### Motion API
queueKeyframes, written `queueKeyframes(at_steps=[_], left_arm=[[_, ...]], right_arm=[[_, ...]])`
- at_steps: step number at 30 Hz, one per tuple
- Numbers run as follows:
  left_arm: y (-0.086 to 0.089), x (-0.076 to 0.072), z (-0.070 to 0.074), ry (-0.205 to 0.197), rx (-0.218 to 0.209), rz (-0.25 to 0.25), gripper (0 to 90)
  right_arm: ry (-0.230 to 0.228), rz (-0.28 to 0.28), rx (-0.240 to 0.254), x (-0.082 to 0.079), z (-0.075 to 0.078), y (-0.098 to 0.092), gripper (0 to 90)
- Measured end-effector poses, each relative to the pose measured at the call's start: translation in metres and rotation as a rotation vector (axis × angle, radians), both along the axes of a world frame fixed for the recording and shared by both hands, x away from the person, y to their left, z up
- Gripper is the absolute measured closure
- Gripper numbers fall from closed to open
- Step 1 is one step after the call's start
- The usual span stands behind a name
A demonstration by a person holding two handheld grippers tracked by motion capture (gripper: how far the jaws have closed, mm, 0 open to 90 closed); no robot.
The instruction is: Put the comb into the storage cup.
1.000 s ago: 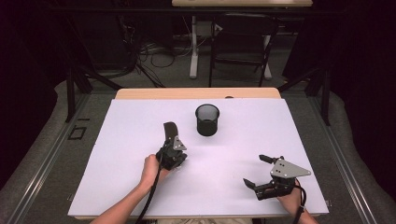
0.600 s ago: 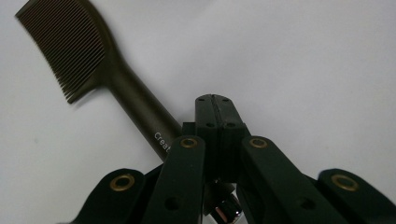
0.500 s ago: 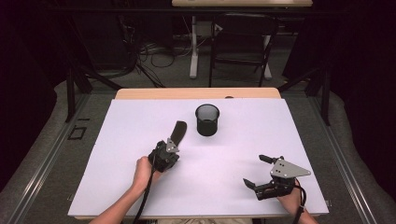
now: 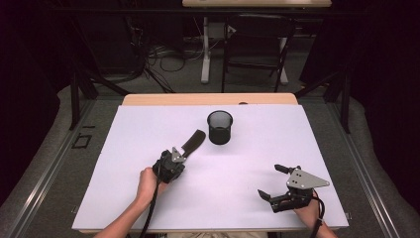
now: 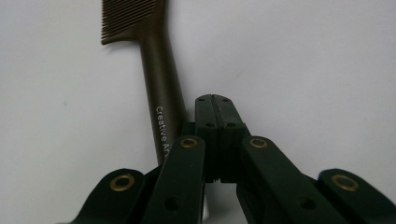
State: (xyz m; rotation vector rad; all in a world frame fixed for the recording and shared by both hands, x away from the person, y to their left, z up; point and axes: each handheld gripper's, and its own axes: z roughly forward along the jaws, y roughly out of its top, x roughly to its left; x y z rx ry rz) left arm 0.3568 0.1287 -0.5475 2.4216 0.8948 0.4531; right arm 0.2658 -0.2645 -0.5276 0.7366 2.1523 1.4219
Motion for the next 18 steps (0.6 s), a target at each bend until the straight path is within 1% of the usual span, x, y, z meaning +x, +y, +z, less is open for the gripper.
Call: queueKeyframes(at_steps=[2, 5, 6, 9, 12, 13, 15, 16, 18], left_arm=[[0.001, 0.0, 0.001, -0.008, -0.003, 0.001, 90.0], [0.002, 0.0, 0.001, -0.005, -0.003, 0.005, 90.0], [0.001, 0.0, 0.001, -0.005, -0.007, 0.003, 88.7], [0.0, -0.002, 0.004, -0.004, -0.032, -0.011, 78.7], [-0.002, -0.006, 0.01, -0.019, -0.043, -0.037, 73.0], [-0.002, -0.007, 0.012, -0.02, -0.051, -0.036, 68.2], [-0.002, -0.009, 0.015, -0.023, -0.059, -0.036, 61.8], [-0.002, -0.01, 0.016, -0.02, -0.064, -0.029, 55.5], [-0.001, -0.012, 0.018, -0.02, -0.071, -0.028, 47.3]], right_arm=[[0.001, 0.0, 0.001, 0.0, 0.0, 0.0, 0.5], [0.001, 0.001, 0.0, 0.0, 0.0, 0.0, 0.5], [0.001, 0.001, 0.0, 0.0, 0.0, 0.0, 0.5], [0.0, 0.002, 0.0, 0.0, 0.0, 0.0, 0.5], [0.0, 0.0, -0.001, -0.001, 0.0, 0.0, 0.5], [0.0, 0.001, -0.002, -0.001, 0.0, 0.0, 0.5], [0.001, 0.002, -0.002, -0.001, 0.0, 0.0, 0.5], [0.0, 0.002, -0.001, -0.001, 0.0, 0.0, 0.5], [0.0, 0.002, -0.002, -0.001, 0.0, 0.0, 0.5]])
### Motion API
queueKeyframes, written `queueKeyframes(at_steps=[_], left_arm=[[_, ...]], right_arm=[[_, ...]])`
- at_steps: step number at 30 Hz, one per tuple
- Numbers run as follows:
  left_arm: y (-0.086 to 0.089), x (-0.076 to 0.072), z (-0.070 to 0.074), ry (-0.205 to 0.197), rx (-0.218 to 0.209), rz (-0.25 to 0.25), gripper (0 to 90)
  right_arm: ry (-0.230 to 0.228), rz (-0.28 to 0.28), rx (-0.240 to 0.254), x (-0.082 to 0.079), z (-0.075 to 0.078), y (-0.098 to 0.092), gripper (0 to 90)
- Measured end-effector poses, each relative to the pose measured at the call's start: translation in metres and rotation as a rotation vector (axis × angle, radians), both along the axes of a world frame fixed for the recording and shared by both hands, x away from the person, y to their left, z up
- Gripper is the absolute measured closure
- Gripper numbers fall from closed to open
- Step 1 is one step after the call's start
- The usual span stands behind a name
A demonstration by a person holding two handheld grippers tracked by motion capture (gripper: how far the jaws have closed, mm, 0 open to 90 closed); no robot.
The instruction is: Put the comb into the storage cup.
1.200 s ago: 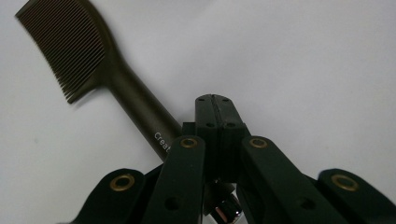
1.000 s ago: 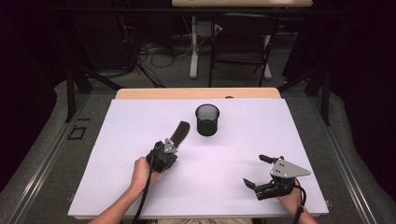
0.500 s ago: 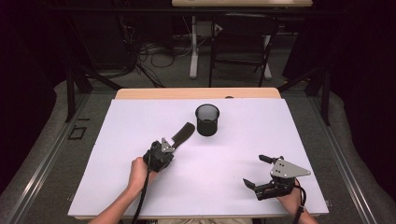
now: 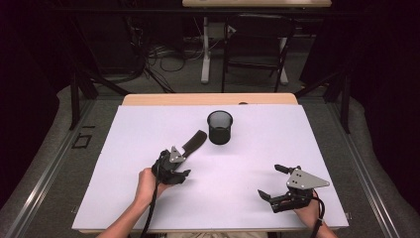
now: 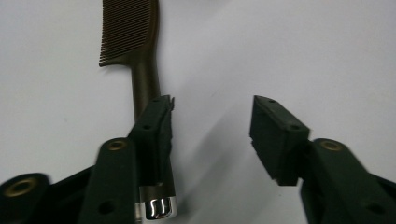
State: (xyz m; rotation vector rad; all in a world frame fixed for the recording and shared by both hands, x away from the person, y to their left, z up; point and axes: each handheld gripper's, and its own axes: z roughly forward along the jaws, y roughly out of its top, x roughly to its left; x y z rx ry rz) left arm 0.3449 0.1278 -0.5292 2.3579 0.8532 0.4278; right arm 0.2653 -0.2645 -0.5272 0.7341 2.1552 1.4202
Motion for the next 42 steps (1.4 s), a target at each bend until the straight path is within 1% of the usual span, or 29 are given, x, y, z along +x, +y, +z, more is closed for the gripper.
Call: queueKeyframes(at_steps=[2, 6, 9, 13, 16, 21, 22, 23, 24, 26, 28, 30, 36, 42], left_arm=[[0.002, 0.0, 0.003, 0.001, -0.002, 0.003, 37.1], [0.006, 0.002, 0.007, 0.003, -0.018, 0.01, 24.8], [0.009, 0.004, 0.009, 0.005, -0.013, 0.021, 17.7], [0.011, 0.008, 0.009, 0.017, -0.006, 0.032, 13.7], [0.013, 0.01, 0.01, 0.02, 0.01, 0.037, 10.5], [0.016, 0.015, 0.013, 0.025, 0.003, 0.053, 8.1], [0.017, 0.016, 0.015, 0.025, 0.01, 0.054, 7.1], [0.017, 0.017, 0.015, 0.029, 0.011, 0.057, 6.5], [0.018, 0.018, 0.016, 0.034, 0.003, 0.06, 5.5], [0.019, 0.02, 0.018, 0.037, 0.013, 0.063, 4.2], [0.02, 0.021, 0.018, 0.045, 0.008, 0.069, 2.8], [0.021, 0.023, 0.018, 0.054, 0.014, 0.071, 1.6], [0.021, 0.03, 0.022, 0.081, 0.018, 0.075, 0.3], [0.02, 0.039, 0.023, 0.105, 0.023, 0.081, 0.0]], right_arm=[[-0.001, 0.0, 0.0, 0.001, 0.0, 0.0, 0.5], [0.0, 0.002, -0.001, 0.0, 0.0, 0.001, 0.5], [-0.002, 0.001, -0.002, 0.001, 0.0, 0.001, 0.5], [0.001, 0.0, -0.007, 0.001, -0.001, 0.0, 0.5], [-0.001, 0.001, -0.008, 0.001, -0.001, 0.0, 0.5], [-0.003, 0.003, -0.011, 0.001, -0.001, 0.001, 0.5], [-0.001, 0.001, -0.01, 0.001, -0.001, 0.001, 0.5], [-0.001, 0.0, -0.009, 0.001, -0.001, 0.001, 0.5], [-0.001, -0.002, -0.009, 0.001, -0.001, 0.001, 0.5], [0.004, -0.006, -0.008, 0.001, -0.001, 0.0, 0.5], [0.003, -0.008, -0.01, 0.001, -0.001, 0.001, 0.5], [0.005, -0.008, -0.01, 0.001, -0.001, 0.001, 0.5], [0.009, -0.005, -0.001, 0.002, -0.002, 0.001, 0.3], [0.007, -0.007, -0.012, 0.002, -0.002, 0.001, 0.3]])
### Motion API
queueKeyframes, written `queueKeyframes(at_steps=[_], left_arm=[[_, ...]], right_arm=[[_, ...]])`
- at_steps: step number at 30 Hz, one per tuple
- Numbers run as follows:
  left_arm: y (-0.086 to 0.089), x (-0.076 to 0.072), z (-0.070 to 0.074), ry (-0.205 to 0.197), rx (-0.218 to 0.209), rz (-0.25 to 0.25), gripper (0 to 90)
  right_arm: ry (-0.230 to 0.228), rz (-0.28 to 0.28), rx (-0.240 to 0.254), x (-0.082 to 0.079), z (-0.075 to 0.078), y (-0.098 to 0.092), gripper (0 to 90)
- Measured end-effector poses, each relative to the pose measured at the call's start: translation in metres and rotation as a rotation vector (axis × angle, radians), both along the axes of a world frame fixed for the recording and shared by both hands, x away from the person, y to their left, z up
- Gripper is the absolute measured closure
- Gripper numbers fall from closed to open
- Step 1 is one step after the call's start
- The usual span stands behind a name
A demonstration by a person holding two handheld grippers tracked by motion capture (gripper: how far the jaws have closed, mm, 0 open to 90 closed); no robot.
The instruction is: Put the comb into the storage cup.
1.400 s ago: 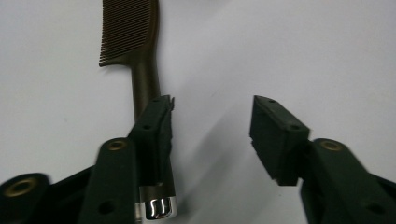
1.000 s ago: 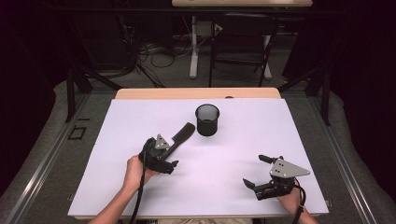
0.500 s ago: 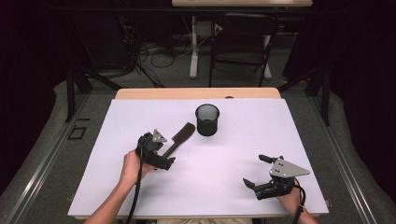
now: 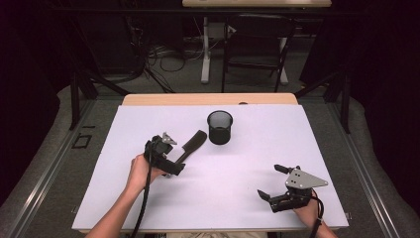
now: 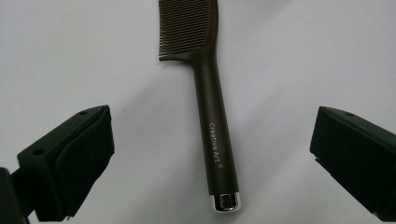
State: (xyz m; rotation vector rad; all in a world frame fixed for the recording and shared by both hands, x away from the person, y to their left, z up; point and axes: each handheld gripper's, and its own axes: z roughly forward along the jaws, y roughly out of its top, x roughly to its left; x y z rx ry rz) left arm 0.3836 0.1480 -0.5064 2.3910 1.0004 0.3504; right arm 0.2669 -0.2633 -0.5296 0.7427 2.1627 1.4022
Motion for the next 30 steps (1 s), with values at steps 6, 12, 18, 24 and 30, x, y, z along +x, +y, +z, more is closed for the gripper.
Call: queueKeyframes(at_steps=[6, 12, 18, 24, 30], left_arm=[[-0.003, 0.009, 0.002, 0.028, 0.017, 0.005, 0.0], [-0.01, 0.018, -0.001, 0.064, 0.036, 0.007, 0.0], [-0.016, 0.025, -0.001, 0.078, 0.059, 0.014, 0.6], [-0.023, 0.031, -0.003, 0.105, 0.086, 0.014, 5.5], [-0.029, 0.04, -0.007, 0.149, 0.126, 0.017, 20.4]], right_arm=[[0.006, 0.0, -0.002, 0.0, 0.0, 0.001, 0.3], [0.007, 0.002, 0.001, 0.0, 0.0, 0.001, 0.1], [0.007, 0.004, 0.001, 0.0, 0.0, 0.001, 0.2], [0.009, 0.002, 0.002, 0.001, -0.001, 0.001, 0.2], [0.011, 0.006, -0.002, 0.001, -0.001, 0.002, 0.2]])
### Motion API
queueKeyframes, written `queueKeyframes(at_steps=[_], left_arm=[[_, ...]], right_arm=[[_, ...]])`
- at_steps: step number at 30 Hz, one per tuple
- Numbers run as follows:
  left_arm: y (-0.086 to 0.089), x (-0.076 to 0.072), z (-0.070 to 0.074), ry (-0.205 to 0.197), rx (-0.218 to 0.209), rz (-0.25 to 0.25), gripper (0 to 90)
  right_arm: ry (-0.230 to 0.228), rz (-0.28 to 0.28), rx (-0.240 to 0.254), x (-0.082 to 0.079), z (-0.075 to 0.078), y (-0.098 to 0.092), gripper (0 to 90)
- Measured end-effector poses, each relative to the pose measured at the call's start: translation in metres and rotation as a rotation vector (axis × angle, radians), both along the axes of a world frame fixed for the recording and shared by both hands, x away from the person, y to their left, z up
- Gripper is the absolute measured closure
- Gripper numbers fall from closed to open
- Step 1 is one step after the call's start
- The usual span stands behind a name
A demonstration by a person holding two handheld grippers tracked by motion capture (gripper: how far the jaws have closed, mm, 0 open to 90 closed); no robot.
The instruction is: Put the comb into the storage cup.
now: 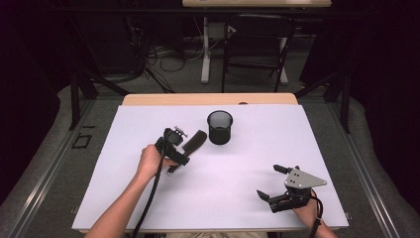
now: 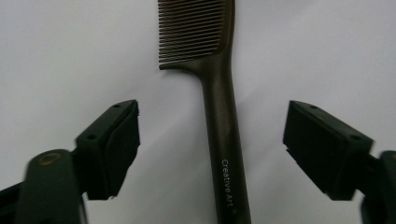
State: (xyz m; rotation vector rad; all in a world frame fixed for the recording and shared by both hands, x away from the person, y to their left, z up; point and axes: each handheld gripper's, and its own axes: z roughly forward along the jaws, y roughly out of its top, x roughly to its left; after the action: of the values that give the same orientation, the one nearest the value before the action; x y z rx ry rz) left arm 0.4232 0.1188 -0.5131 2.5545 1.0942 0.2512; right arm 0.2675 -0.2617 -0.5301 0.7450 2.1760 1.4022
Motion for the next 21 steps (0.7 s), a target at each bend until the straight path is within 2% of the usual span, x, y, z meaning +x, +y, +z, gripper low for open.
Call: queueKeyframes(at_steps=[5, 8, 14, 21], left_arm=[[-0.007, 0.007, -0.001, 0.041, 0.035, -0.013, 33.1], [-0.01, 0.011, -0.001, 0.072, 0.028, -0.015, 41.0], [-0.014, 0.018, -0.001, 0.112, 0.038, -0.013, 48.9], [-0.02, 0.022, -0.006, 0.15, 0.073, -0.009, 57.8]], right_arm=[[0.001, -0.001, 0.0, 0.0, 0.0, 0.0, 0.1], [0.001, 0.003, 0.0, 0.0, 0.0, 0.0, 0.2], [-0.001, 0.003, -0.002, 0.0, 0.0, 0.0, 0.1], [0.004, 0.006, -0.005, 0.0, 0.0, 0.001, 0.1]])
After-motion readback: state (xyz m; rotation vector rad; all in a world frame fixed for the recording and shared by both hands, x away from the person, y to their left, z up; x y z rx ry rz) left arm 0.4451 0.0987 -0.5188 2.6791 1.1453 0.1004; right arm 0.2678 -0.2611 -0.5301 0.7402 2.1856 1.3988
